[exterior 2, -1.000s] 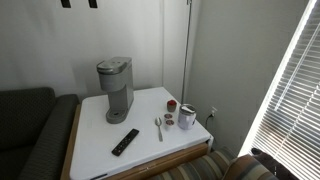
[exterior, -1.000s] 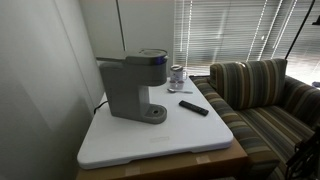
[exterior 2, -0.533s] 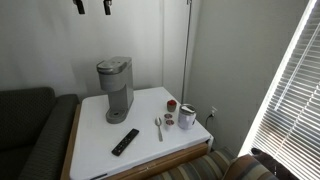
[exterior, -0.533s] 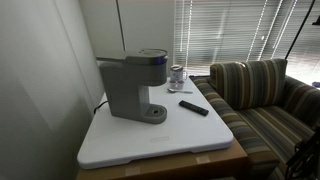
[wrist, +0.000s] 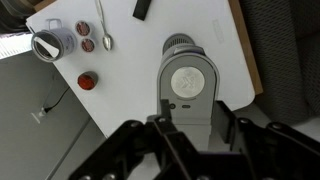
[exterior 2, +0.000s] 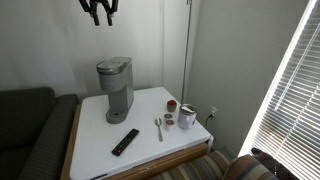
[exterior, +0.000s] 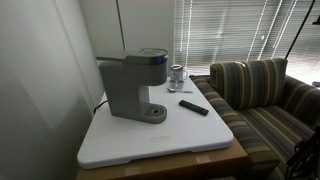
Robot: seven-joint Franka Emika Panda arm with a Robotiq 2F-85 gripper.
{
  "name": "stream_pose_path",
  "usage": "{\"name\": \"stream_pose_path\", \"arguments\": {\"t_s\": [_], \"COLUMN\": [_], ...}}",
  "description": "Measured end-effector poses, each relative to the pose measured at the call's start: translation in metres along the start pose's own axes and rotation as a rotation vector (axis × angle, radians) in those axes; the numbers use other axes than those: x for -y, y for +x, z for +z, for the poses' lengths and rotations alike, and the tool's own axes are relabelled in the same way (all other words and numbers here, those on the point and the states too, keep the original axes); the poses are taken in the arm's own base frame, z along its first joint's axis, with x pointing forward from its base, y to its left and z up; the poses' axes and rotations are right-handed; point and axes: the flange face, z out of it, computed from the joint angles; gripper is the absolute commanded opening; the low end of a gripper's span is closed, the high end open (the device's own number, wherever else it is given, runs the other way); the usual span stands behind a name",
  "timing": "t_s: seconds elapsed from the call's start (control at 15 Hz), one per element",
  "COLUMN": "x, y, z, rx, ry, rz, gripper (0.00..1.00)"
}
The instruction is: Push the button on the coffee machine
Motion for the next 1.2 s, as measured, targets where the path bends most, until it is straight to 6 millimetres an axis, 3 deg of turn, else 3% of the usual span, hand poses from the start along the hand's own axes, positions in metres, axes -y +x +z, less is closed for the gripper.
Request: {"name": "stream_pose_path", "arguments": {"t_s": [0.13, 0.27, 1.2], "x": [0.000, -0.001, -0.002], "y": [0.010, 0.018, 0.035], "z": [0.006, 0.012, 0.064], "rx": [-0.004, -0.009, 0.025], "ry": [-0.006, -0.004, 0.070], "rz": [-0.007, -0.007, 0.080], "gripper": [0.04, 0.00, 0.00]}}
